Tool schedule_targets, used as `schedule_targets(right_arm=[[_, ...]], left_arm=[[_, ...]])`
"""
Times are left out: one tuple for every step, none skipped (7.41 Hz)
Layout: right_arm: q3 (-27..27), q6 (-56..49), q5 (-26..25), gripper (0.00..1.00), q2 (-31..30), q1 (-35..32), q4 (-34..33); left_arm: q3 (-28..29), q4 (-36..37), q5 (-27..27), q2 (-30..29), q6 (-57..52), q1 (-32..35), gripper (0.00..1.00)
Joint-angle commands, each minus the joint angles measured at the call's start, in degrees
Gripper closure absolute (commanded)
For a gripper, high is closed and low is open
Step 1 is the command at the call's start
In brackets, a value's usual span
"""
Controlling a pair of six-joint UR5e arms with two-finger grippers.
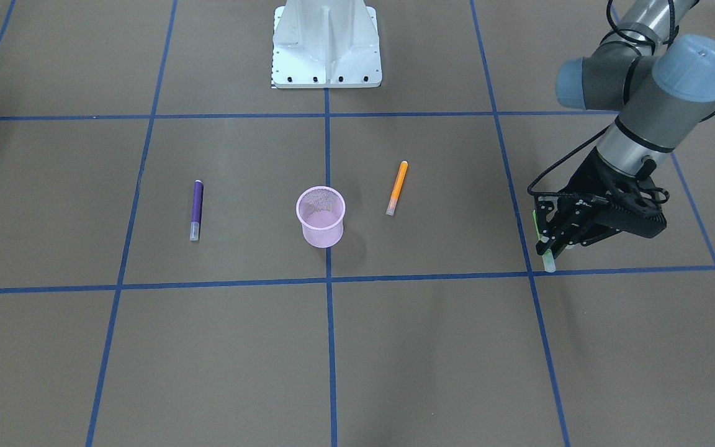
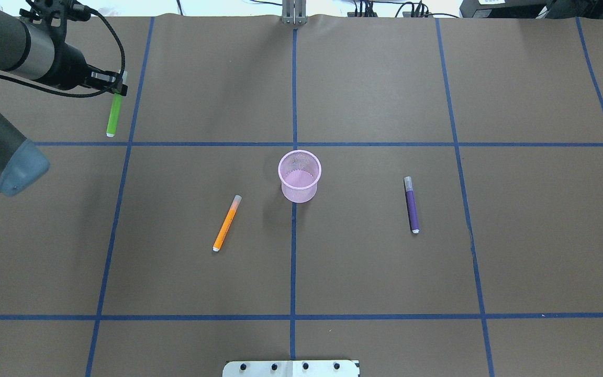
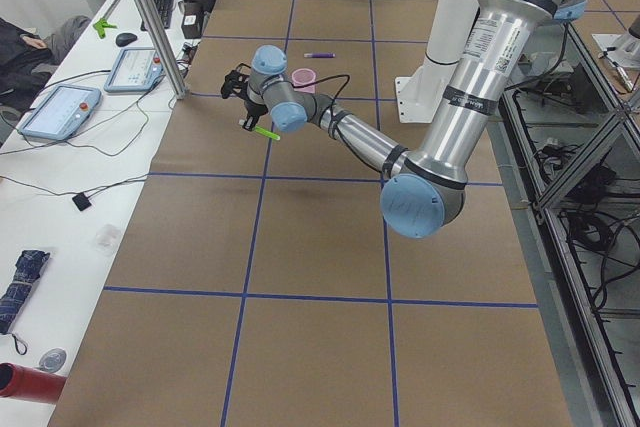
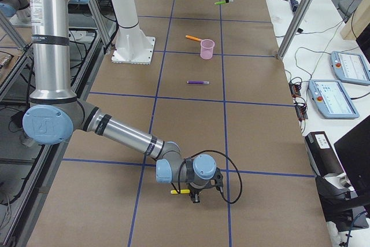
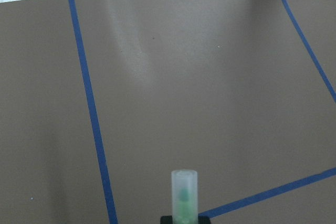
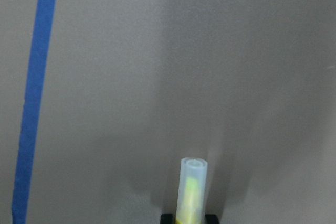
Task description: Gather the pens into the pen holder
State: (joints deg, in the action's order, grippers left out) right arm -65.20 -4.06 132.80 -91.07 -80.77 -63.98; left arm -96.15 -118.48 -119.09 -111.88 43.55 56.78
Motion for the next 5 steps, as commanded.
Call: schedule_targets(right_arm=[[-0.54, -0.07, 0.00, 1.00, 0.02, 0.00, 0.17], [-0.63, -0.07, 0.00, 1.00, 0.02, 0.00, 0.44], [-1.32, -0.07, 0.09, 1.00, -0.07, -0.09, 0.44], [-3.68, 0.01, 0.61, 1.00, -0.33, -0.17, 0.44], [-7.10, 0.19, 0.70, 1.00, -0.60, -0.26, 0.35]], left_arm=[[0.00, 0.00, 0.00, 0.09, 0.05, 0.00, 1.00], [0.09, 0.00, 0.00, 0.09, 0.05, 0.00, 1.00], [0.00, 0.00, 0.00, 0.00, 0.05, 0.00, 1.00], [-0.44, 0.00, 0.00, -0.26, 0.57, -0.09, 1.00], [-0.79, 0.00, 0.52, -2.70, 0.83, 0.00, 1.00]])
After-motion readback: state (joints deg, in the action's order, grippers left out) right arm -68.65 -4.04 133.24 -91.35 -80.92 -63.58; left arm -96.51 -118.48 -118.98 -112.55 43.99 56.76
